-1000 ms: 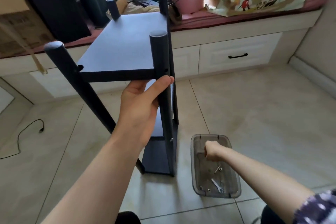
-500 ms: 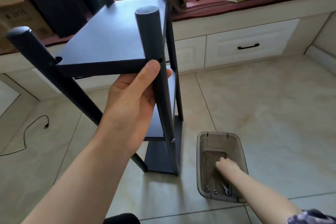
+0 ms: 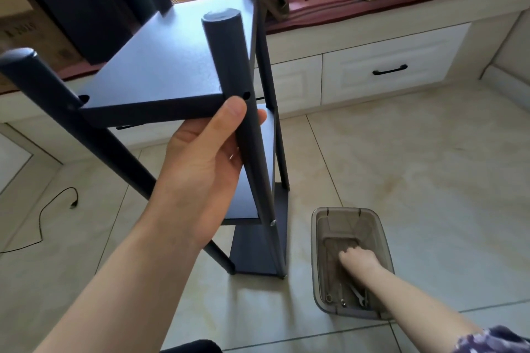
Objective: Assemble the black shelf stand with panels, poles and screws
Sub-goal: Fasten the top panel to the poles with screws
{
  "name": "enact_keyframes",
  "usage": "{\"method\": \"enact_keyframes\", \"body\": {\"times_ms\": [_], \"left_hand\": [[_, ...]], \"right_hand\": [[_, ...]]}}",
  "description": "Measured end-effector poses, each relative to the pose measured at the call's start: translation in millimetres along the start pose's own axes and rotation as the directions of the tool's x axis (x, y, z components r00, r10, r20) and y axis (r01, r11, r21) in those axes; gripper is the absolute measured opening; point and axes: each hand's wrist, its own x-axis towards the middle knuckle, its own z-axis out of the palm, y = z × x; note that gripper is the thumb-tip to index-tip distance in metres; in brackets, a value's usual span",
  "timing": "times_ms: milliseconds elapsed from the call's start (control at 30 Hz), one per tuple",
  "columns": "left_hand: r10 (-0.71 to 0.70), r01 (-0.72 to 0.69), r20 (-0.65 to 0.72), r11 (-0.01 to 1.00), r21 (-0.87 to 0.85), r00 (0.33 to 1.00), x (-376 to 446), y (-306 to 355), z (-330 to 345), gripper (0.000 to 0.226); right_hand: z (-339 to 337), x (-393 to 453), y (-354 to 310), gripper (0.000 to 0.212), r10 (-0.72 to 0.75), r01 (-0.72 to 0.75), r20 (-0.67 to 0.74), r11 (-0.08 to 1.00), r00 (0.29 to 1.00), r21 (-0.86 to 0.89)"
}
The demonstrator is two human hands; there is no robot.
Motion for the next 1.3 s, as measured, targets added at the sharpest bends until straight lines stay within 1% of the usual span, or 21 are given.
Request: {"method": "enact_keyframes", "body": {"times_ms": [100,167,233,333,400,500,567,633,700,767,833,900,1000,1067,1200,1300], "left_hand": [[-0.004,0.004,0.003,1.000,-0.007,1.000,1.4,-1.5,-1.6,0.014],[-0.013,0.013,-0.002,1.000,-0.017,1.000,1.9,-1.9,-2.5,0.014],[-0.021,0.021,-0.006,1.000,-0.013,1.000,2.0,-1.6,-3.0,0.014],[-0.036,0.035,-0.034,0.999,-0.035,0.999,2.6,-0.7,-3.9,0.016],[-0.046,0.043,-0.051,0.997,-0.061,0.998,2.5,1.5,-2.3,0.026],[-0.041,0.037,-0.053,0.996,-0.076,0.998,0.4,6.6,1.3,0.033],[-0.047,0.044,-0.061,0.997,-0.061,0.997,-3.1,8.9,2.5,0.035],[-0.047,0.044,-0.057,0.998,-0.054,0.997,-6.0,10.0,1.1,0.037],[-0.053,0.050,-0.060,0.998,-0.045,0.997,-8.1,11.5,-0.2,0.039],[-0.055,0.053,-0.051,0.998,-0.037,0.997,-9.9,13.0,-1.6,0.042],[-0.051,0.049,-0.037,0.997,-0.055,0.998,-11.0,14.5,-2.2,0.045],[-0.049,0.043,-0.042,0.992,-0.122,0.998,-11.7,15.7,-2.9,0.045],[-0.071,0.061,-0.046,0.978,-0.198,0.996,-11.5,18.3,-2.7,0.050],[-0.071,0.061,-0.050,0.982,-0.178,0.996,-11.1,18.9,-3.9,0.052],[-0.042,0.039,-0.021,0.989,-0.143,0.999,-6.2,17.6,-7.2,0.051],[-0.046,0.046,0.002,0.992,-0.117,0.999,-2.9,15.0,-10.9,0.050]], "right_hand": [[-19.3,-3.7,-1.6,0.044,0.006,-0.006,-0.003,0.997,1.000,0.079],[-38.9,-7.2,-0.7,0.045,-0.002,0.004,-0.016,0.995,1.000,0.102],[-64.4,-9.7,0.8,0.042,-0.022,0.027,-0.041,0.992,0.999,0.126],[-112.9,-27.8,-2.5,0.031,-0.090,0.102,-0.079,0.982,0.993,0.158],[-147.6,-51.9,-4.1,0.027,-0.143,0.166,-0.130,0.967,0.981,0.192],[-196.6,-99.6,-6.0,0.024,-0.211,0.292,-0.268,0.905,0.940,0.311],[-217.6,-137.4,-12.6,0.015,-0.209,0.370,-0.360,0.801,0.909,0.470],[-234.5,-174.8,-20.0,0.007,-0.202,0.458,-0.435,0.627,0.877,0.630],[-251.3,-213.8,-26.7,0.003,-0.181,0.540,-0.518,0.440,0.836,0.718],[-265.4,-247.6,-32.6,0.002,-0.122,0.629,-0.624,0.293,0.772,0.720],[-276.6,-271.4,-36.8,0.004,-0.018,0.698,-0.706,0.170,0.708,0.695],[-286.6,-285.3,-41.5,0.005,0.064,0.758,-0.765,0.102,0.641,0.644],[-298.4,-293.5,-45.2,0.004,0.149,0.831,-0.831,0.081,0.536,0.551],[-302.7,-293.6,-45.8,0.004,0.158,0.849,-0.853,0.117,0.497,0.516],[-302.1,-286.8,-47.4,0.005,0.151,0.839,-0.864,0.209,0.480,0.502],[-301.5,-281.6,-49.6,0.005,0.166,0.831,-0.854,0.199,0.494,0.519]]}}
